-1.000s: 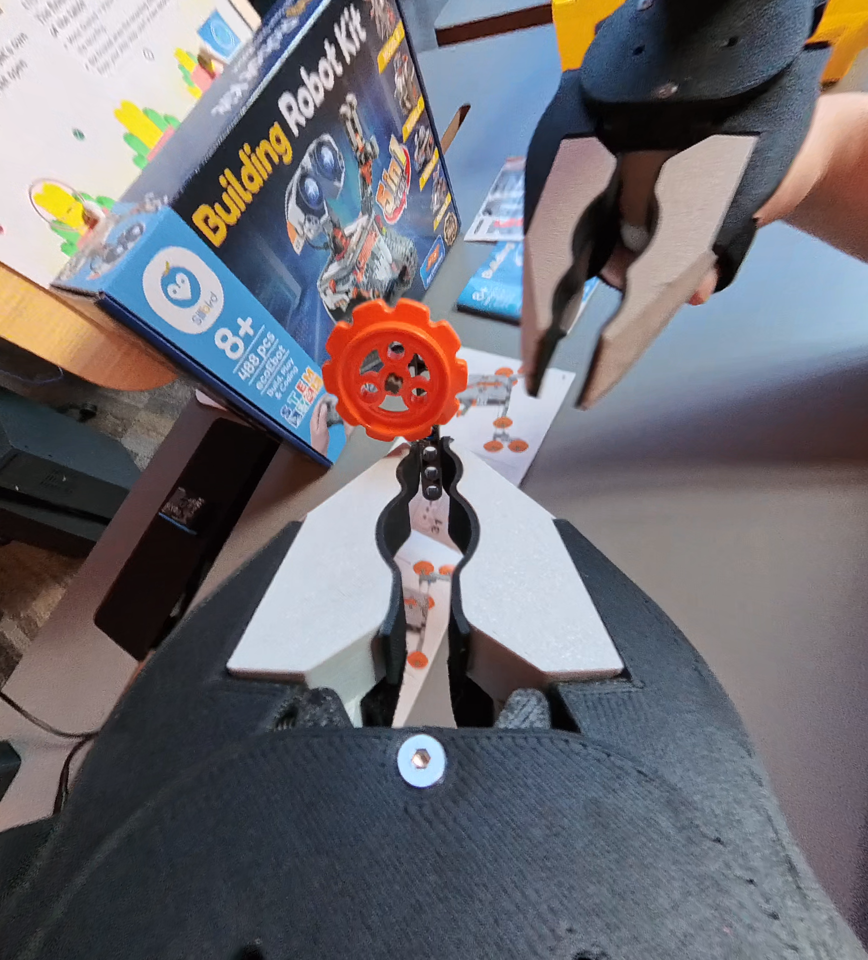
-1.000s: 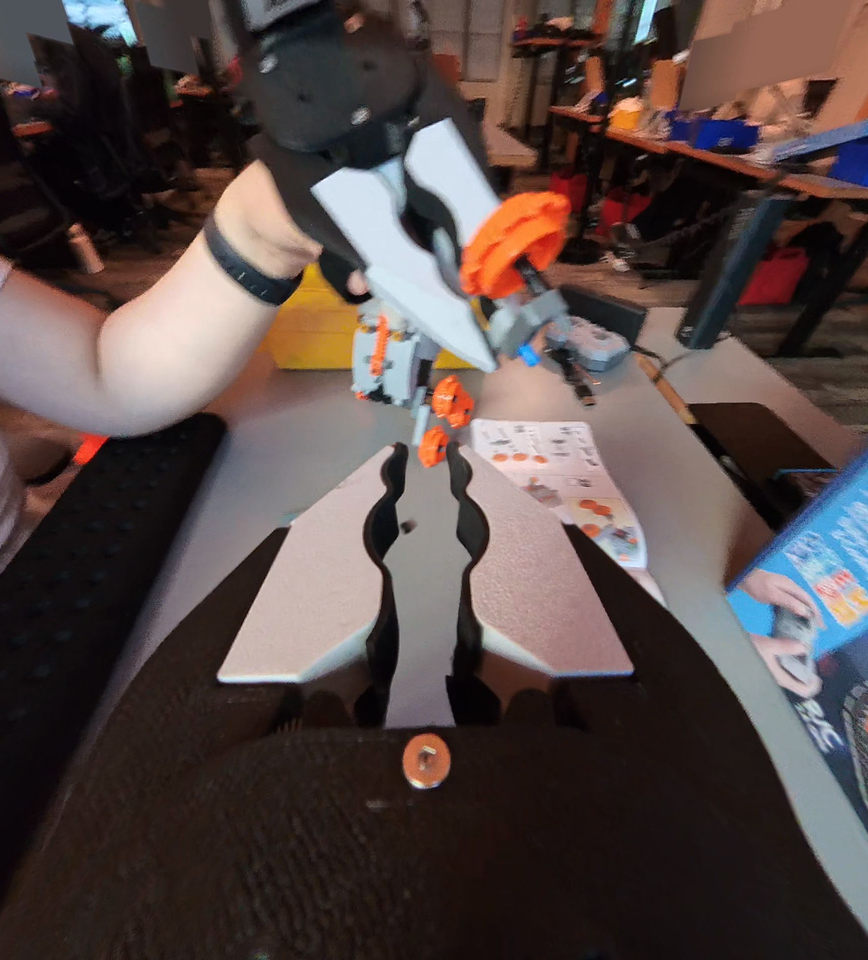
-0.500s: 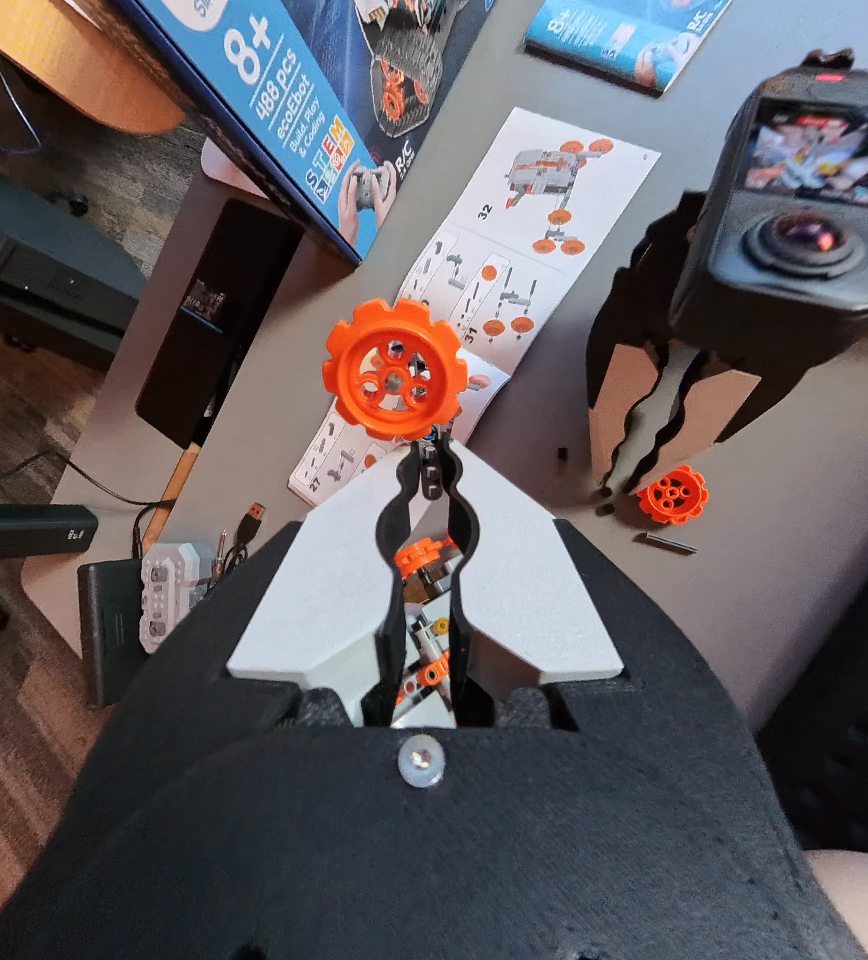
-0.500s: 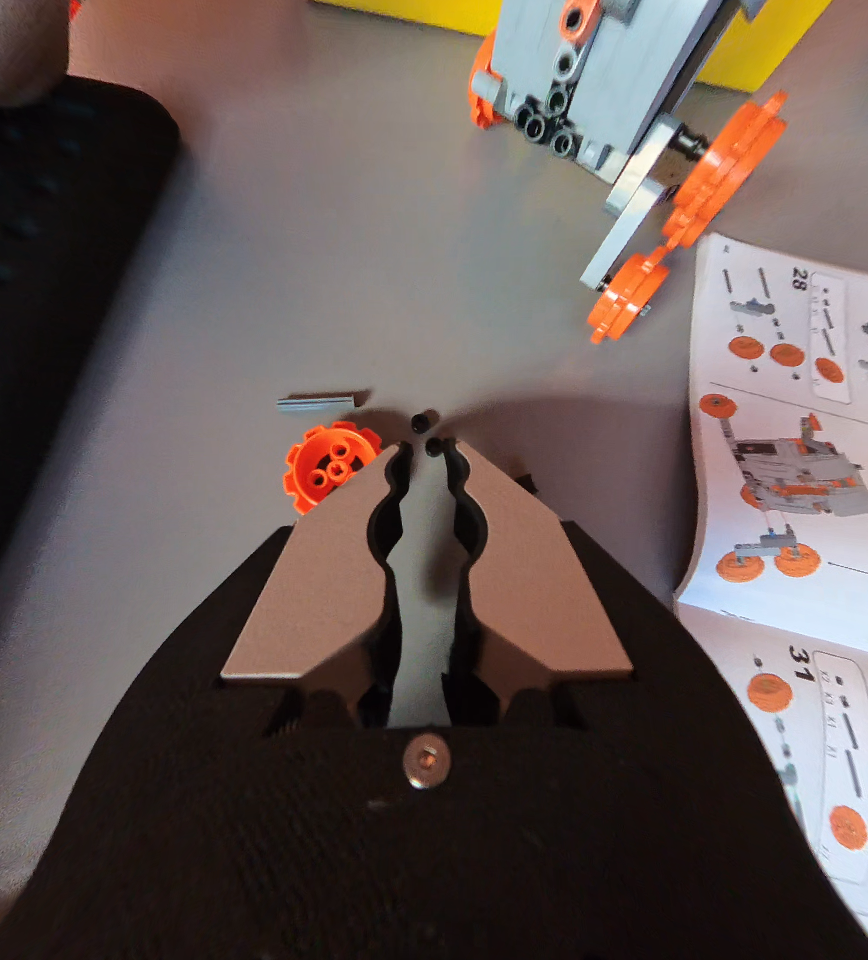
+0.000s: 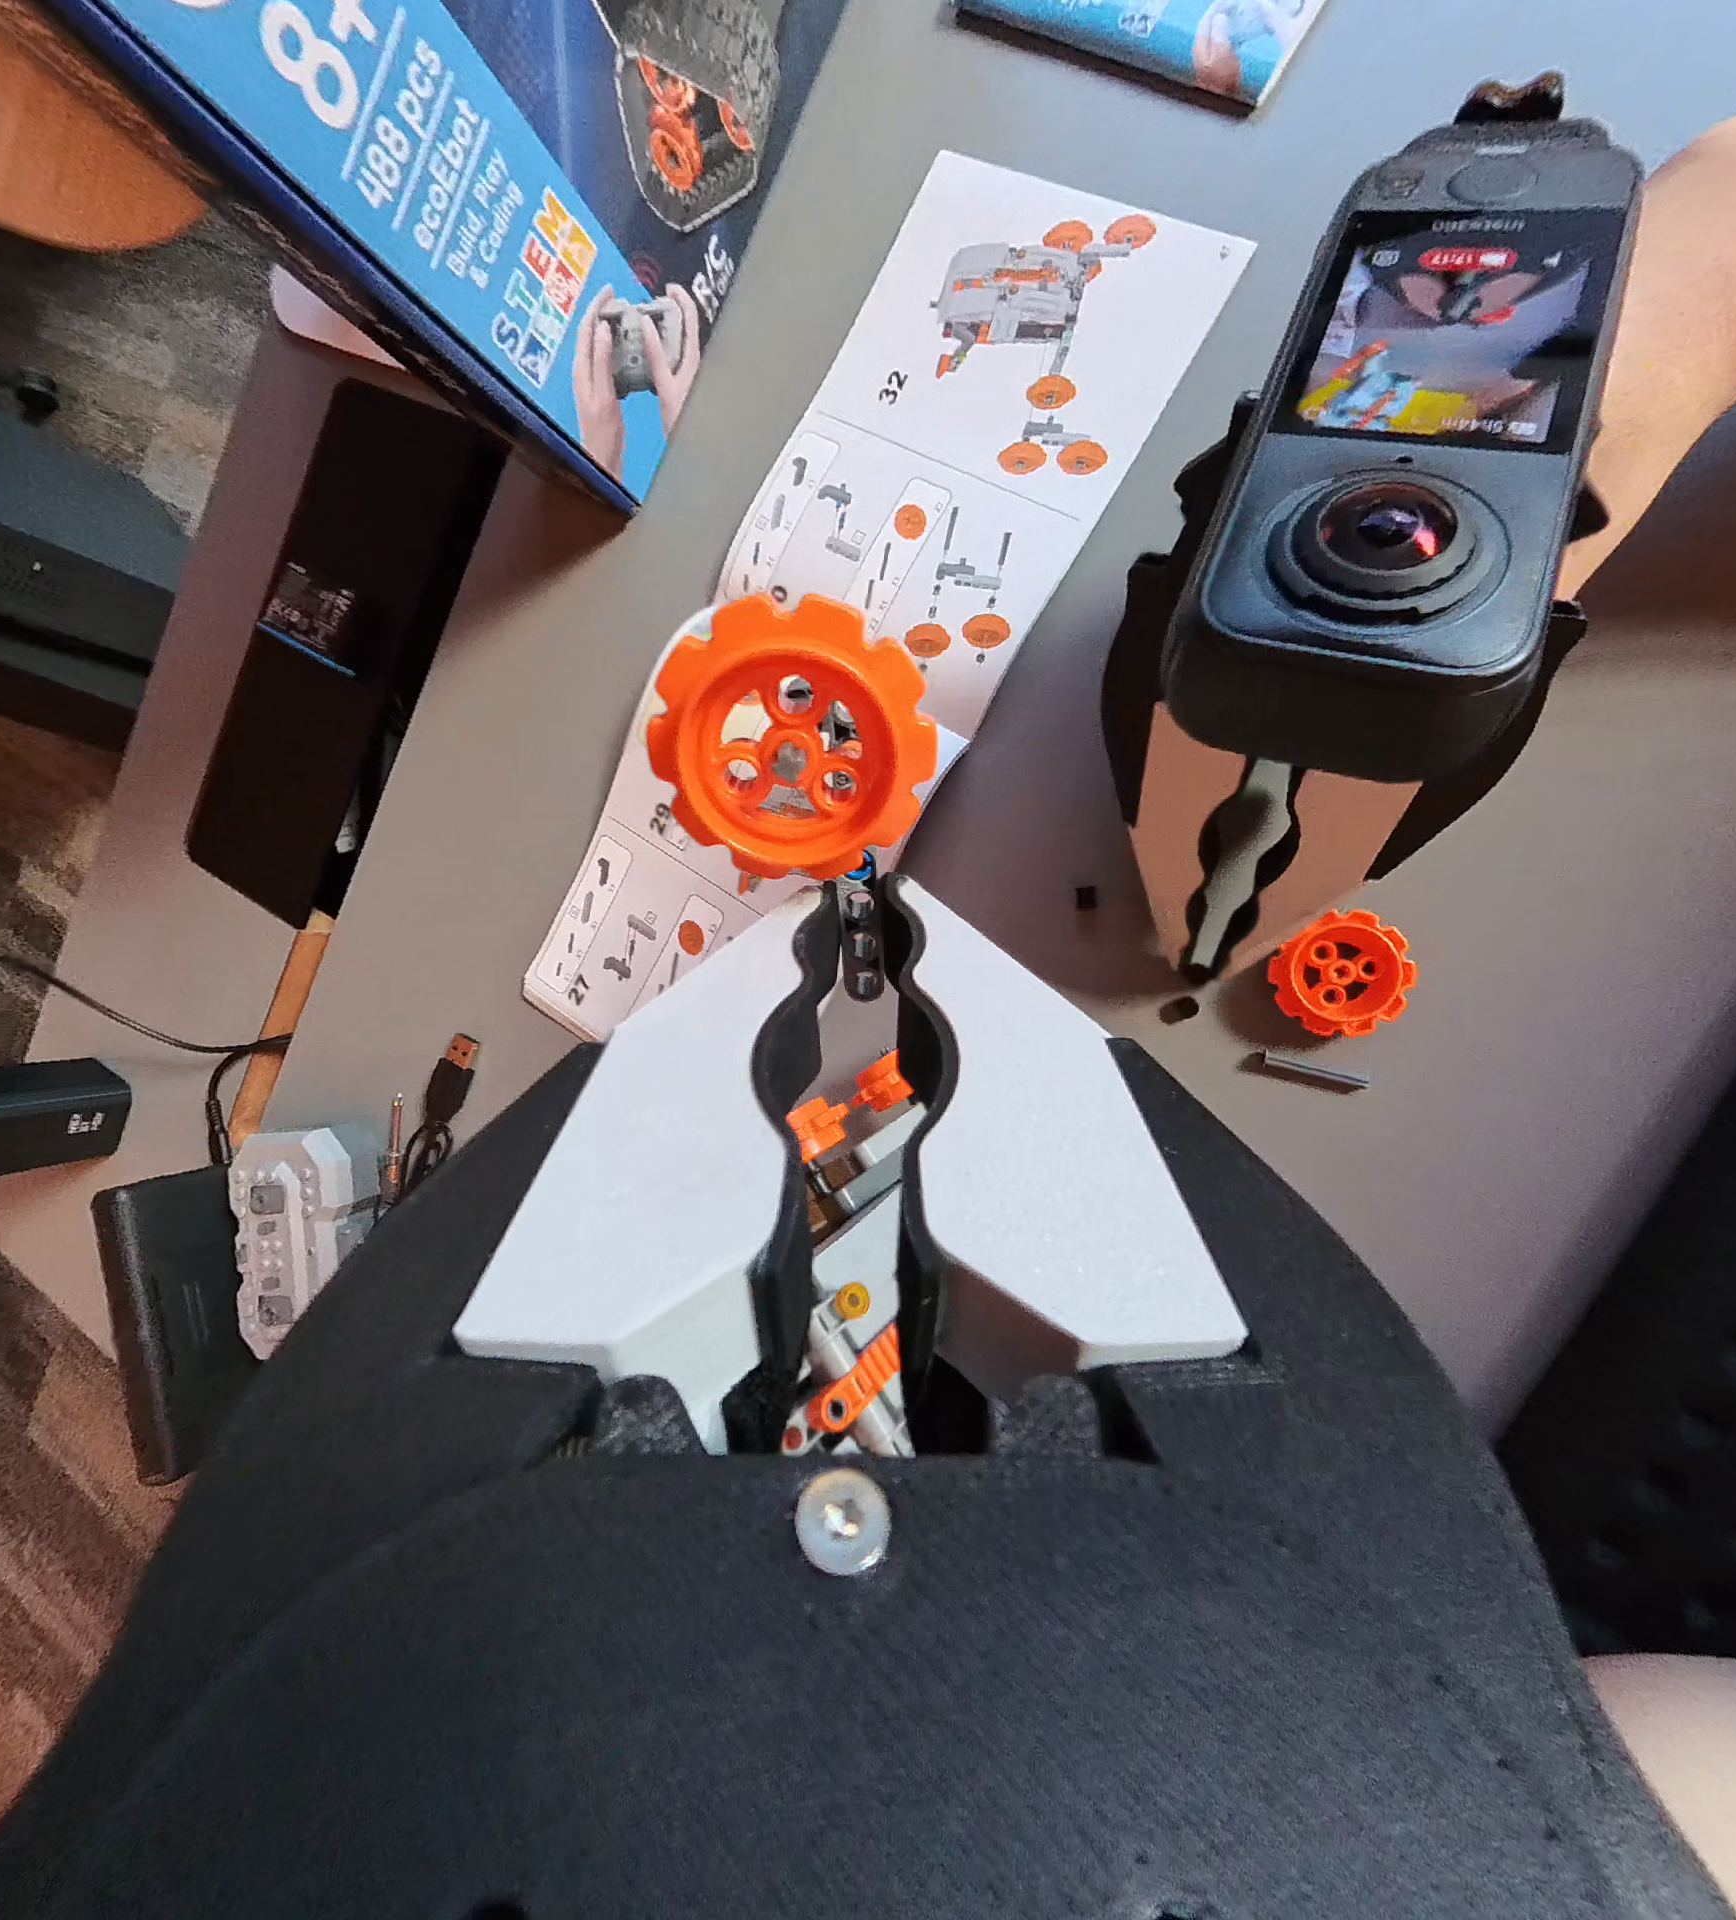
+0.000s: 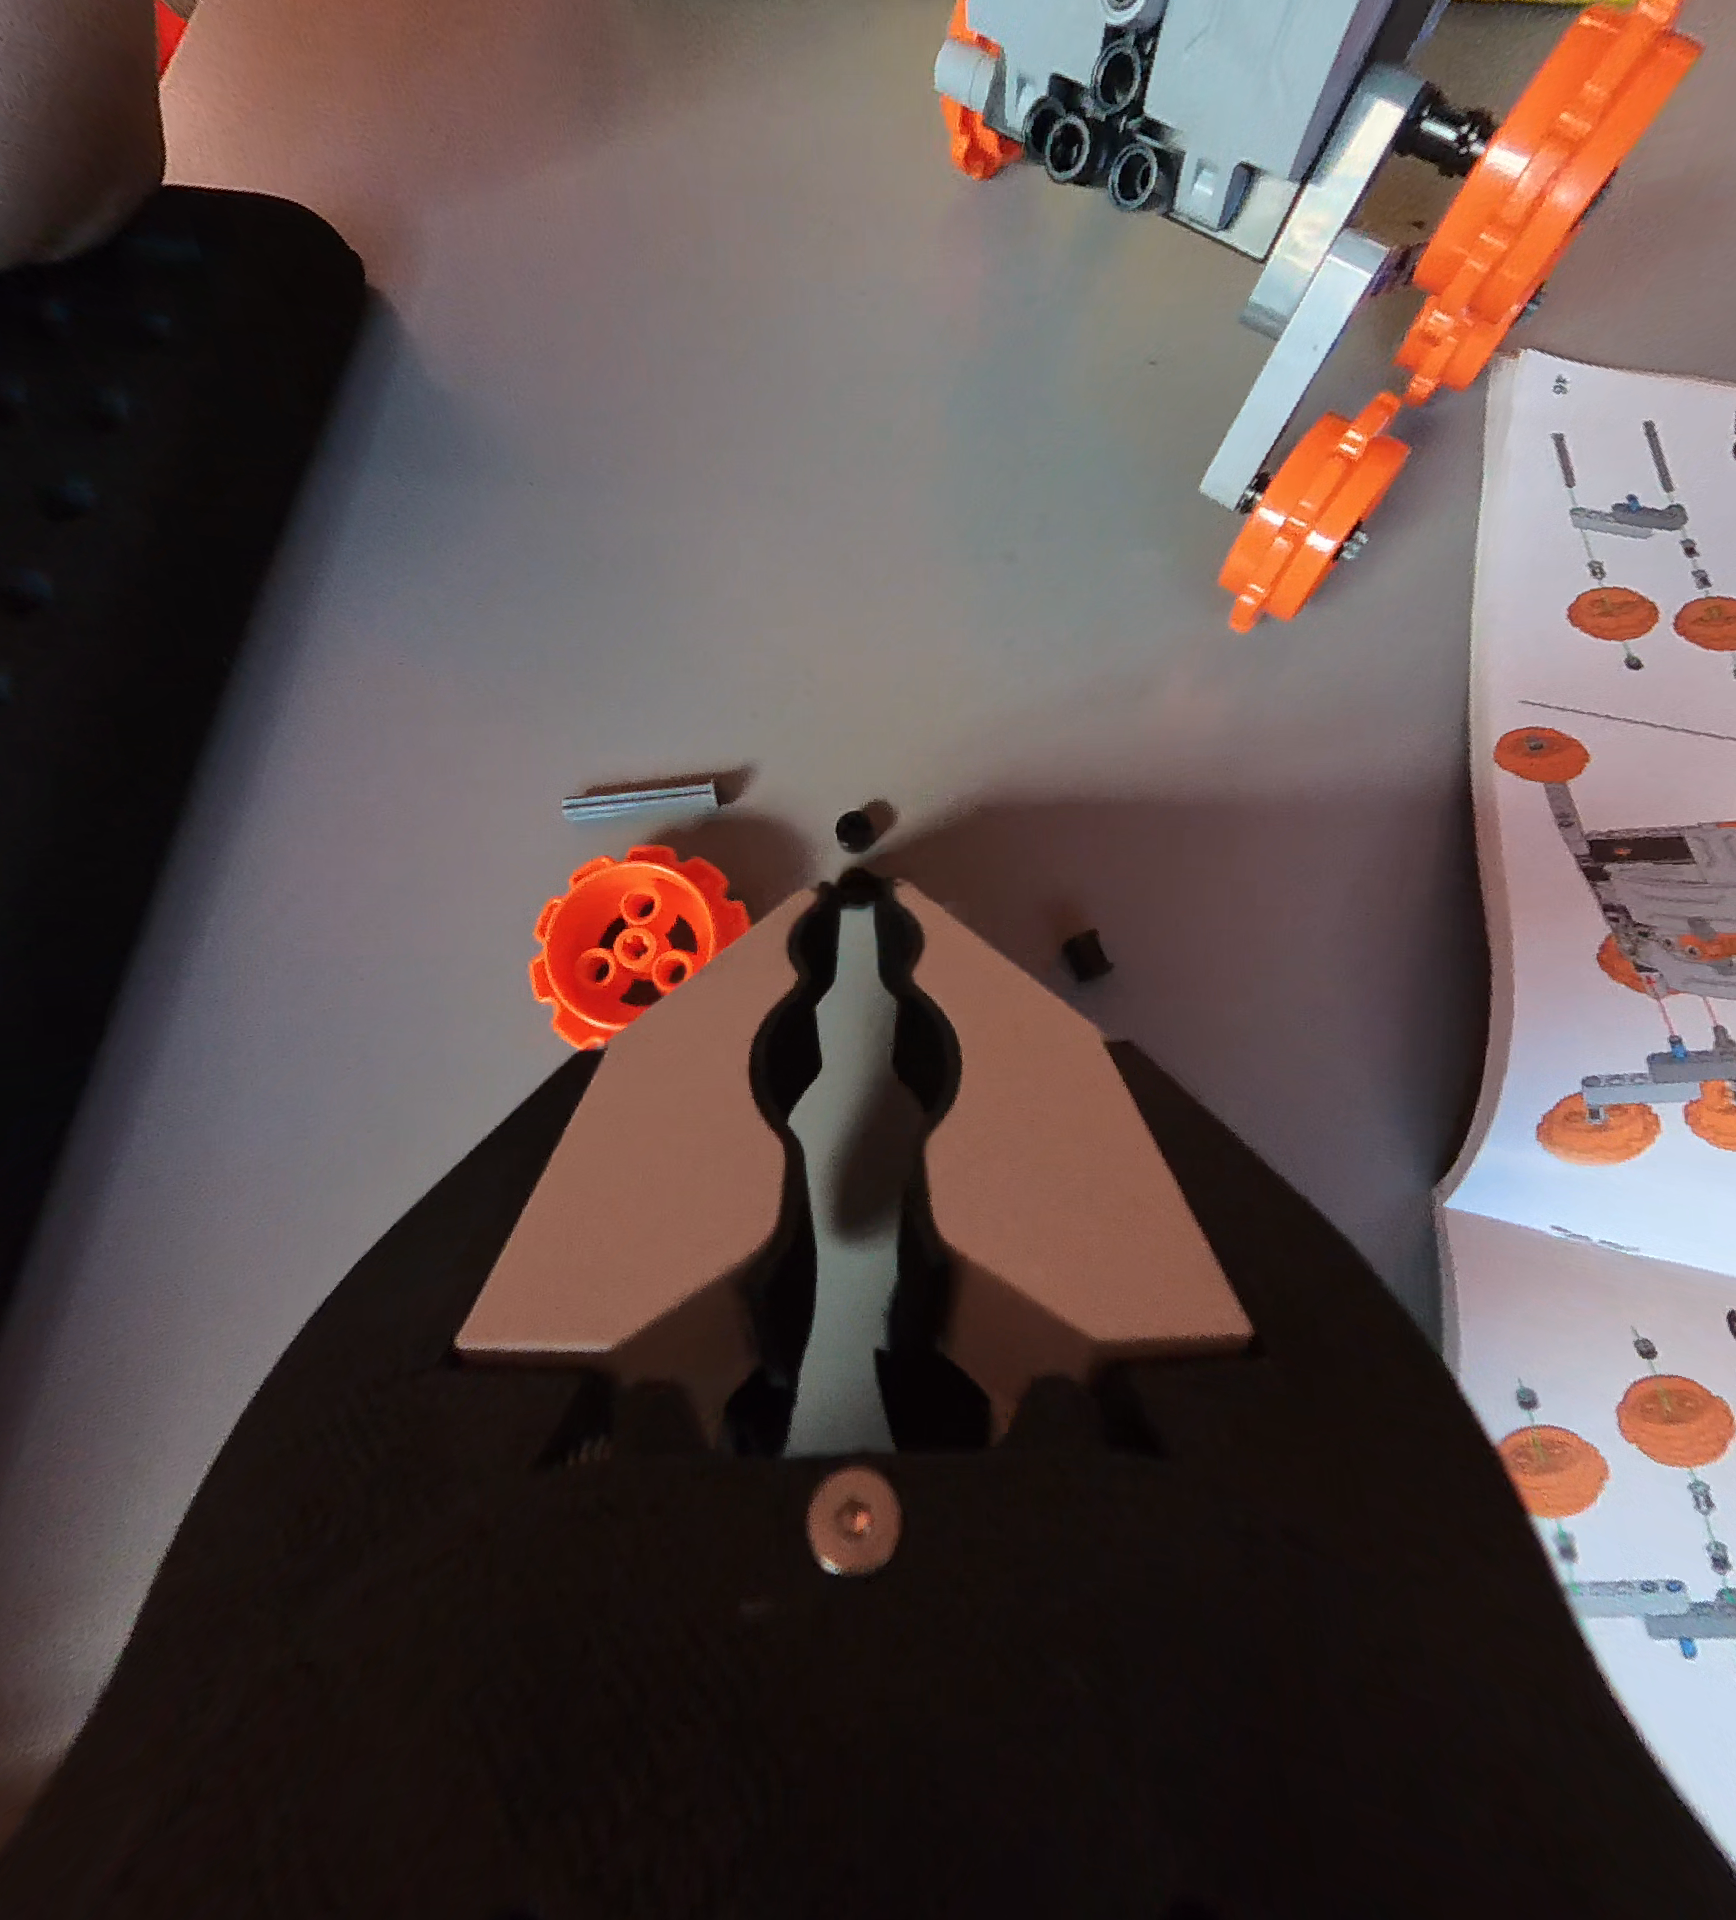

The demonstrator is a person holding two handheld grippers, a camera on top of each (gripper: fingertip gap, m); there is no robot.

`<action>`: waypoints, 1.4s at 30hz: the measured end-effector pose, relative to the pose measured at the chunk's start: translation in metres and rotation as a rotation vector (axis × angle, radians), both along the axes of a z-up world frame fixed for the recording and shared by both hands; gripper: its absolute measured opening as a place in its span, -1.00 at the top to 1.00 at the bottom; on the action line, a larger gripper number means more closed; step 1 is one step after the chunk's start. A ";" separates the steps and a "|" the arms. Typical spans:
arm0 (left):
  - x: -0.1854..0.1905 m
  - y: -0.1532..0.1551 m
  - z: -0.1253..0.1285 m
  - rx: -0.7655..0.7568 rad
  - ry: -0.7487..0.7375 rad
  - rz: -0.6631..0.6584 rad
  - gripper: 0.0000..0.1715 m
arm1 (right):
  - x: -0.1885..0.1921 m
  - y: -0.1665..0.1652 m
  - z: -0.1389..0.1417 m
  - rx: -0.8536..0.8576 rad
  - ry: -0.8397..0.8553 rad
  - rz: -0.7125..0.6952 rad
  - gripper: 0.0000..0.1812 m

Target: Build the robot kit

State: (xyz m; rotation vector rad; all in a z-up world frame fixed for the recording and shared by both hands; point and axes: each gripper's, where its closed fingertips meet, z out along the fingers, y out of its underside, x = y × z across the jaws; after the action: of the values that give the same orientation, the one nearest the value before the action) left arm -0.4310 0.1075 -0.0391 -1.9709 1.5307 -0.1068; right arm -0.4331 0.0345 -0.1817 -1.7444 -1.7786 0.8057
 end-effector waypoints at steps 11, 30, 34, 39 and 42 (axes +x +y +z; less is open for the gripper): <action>0.035 -0.012 -0.058 -0.209 0.137 -0.007 0.94 | 0.079 -0.014 0.084 0.076 0.005 0.082 0.94; 0.097 -0.055 -0.149 -0.359 0.361 -0.194 0.87 | 0.179 0.027 0.097 0.093 -0.023 -0.164 0.93; 0.101 -0.057 -0.143 -0.399 0.301 -0.192 0.62 | 0.179 0.032 0.101 0.112 0.016 -0.174 0.94; 0.088 -0.039 -0.113 -0.340 0.205 -0.148 0.61 | 0.169 0.039 0.117 0.176 0.122 -0.178 0.94; 0.104 -0.033 -0.060 -0.323 -0.109 -0.190 0.73 | 0.154 0.044 0.150 0.326 0.259 -0.179 0.94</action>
State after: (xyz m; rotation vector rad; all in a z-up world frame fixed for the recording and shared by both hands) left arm -0.3273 0.0744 -0.0987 -2.0154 1.7091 -0.5638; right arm -0.2792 0.0782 -0.0320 -1.4856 -1.4653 0.5969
